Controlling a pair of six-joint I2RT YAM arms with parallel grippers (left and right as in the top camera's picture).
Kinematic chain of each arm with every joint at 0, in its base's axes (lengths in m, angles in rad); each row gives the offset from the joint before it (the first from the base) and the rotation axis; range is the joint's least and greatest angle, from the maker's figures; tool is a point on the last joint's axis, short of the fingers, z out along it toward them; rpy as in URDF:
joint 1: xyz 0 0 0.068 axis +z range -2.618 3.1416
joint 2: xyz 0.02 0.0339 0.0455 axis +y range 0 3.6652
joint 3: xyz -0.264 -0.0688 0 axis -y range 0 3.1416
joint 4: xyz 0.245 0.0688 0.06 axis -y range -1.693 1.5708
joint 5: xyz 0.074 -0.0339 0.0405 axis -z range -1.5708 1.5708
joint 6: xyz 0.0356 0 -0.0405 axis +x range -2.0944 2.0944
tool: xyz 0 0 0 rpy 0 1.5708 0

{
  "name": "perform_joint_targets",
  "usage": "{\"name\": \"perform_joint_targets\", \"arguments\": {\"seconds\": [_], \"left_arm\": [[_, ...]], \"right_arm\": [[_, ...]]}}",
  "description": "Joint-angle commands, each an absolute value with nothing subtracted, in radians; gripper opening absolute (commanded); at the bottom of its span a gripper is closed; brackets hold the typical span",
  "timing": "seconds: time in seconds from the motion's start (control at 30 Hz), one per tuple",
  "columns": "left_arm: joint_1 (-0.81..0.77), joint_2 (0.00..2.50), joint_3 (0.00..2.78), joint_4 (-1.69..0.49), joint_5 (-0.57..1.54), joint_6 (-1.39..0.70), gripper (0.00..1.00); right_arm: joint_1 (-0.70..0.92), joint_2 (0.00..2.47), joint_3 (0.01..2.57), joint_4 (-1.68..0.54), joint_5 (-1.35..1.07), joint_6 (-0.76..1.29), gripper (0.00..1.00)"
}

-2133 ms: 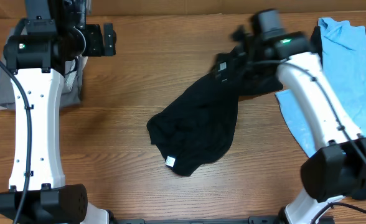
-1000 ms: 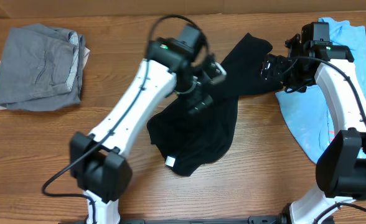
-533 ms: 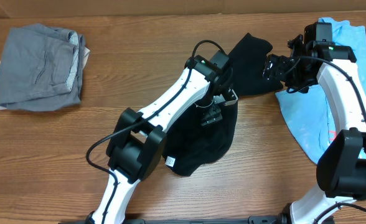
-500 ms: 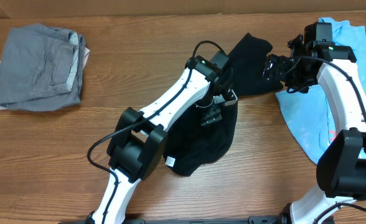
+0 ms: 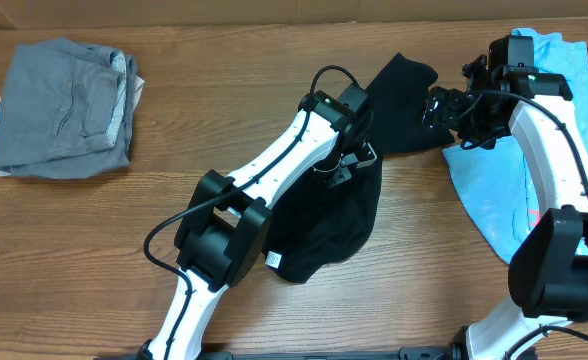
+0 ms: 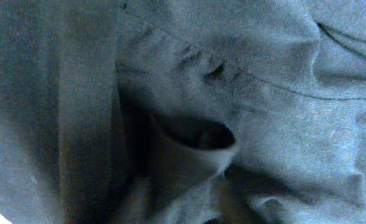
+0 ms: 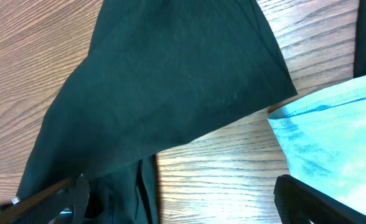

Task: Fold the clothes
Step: 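Reach the left gripper to the black shirt's near edge and grasp it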

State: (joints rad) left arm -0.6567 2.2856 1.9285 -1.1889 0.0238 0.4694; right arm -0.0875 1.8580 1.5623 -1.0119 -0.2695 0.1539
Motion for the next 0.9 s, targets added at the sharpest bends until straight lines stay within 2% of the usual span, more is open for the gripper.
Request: {"name": "perform_joint_targets", "arguments": {"seconds": [0.0, 0.1, 0.23, 0.37, 0.6, 0.87], "left_arm": [[-0.655, 2.302, 1.919, -1.188, 0.019, 0.448, 0.10], [-0.655, 2.302, 1.903, -1.169, 0.019, 0.429, 0.04], [-0.654, 2.302, 1.901, -1.161, -0.001, 0.410, 0.04], [-0.651, 2.286, 1.954, -1.187, -0.142, 0.301, 0.04], [-0.607, 2.222, 2.270, -1.352, -0.167, 0.212, 0.04], [-0.550, 2.142, 2.506, -1.403, -0.168, 0.193, 0.04]], "right_arm": [[-0.093, 1.861, 1.558, -1.007, -0.262, 0.157, 0.98], [-0.093, 1.861, 1.558, -1.008, -0.262, 0.157, 0.98], [-0.093, 1.861, 1.558, -1.011, -0.262, 0.157, 0.97], [-0.092, 1.861, 1.558, -1.011, -0.263, 0.157, 0.95], [-0.092, 1.861, 1.558, -0.993, -0.263, 0.184, 0.91], [-0.092, 1.861, 1.558, -0.960, -0.263, 0.192, 0.90]]}}
